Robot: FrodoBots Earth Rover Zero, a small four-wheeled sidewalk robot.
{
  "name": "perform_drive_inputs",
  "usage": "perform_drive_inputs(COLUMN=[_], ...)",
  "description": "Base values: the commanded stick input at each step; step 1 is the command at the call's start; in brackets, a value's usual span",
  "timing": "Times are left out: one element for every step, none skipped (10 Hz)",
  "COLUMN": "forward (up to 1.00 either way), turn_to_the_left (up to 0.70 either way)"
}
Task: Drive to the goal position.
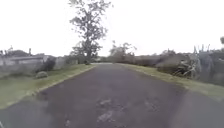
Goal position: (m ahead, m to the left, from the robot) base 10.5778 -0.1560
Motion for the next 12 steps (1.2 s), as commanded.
perform_drive_inputs(forward=[0.7, 0.7, 0.7, 0.7, 0.7, 0.7, 0.7, 0.7, 0.7, 0.7, 0.7, 0.7], turn_to_the_left=[-0.11, -0.01, 0.0, 0.0, 0.0, 0.0, 0.0, 0.0, 0.0, 0.0, 0.0, 0.0])
